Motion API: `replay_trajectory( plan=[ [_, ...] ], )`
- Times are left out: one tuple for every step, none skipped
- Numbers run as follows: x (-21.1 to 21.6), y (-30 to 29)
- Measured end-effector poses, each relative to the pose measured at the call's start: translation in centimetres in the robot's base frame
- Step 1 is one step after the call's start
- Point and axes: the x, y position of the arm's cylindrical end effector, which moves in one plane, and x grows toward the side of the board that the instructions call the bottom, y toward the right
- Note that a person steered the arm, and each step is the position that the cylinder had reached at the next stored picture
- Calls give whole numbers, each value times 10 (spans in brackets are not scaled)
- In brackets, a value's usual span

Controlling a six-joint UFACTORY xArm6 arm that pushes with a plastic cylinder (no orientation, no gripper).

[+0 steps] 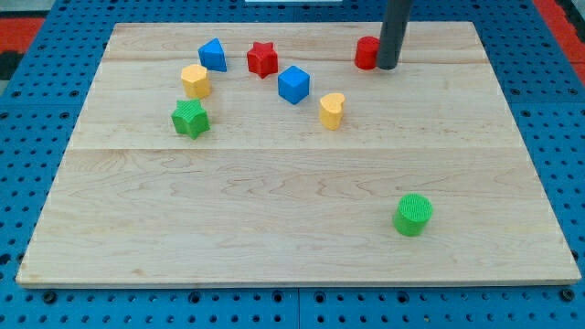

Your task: Move the green circle to the top of yellow heart

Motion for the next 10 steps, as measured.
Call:
replay_trajectory(
  plan=[
    [79, 37],
    [193, 91],
    [302, 70],
    [328, 20],
    [285, 8],
    [255, 20],
    [242, 20],
    [286, -9],
    [237, -54],
    [209, -16]
  ],
)
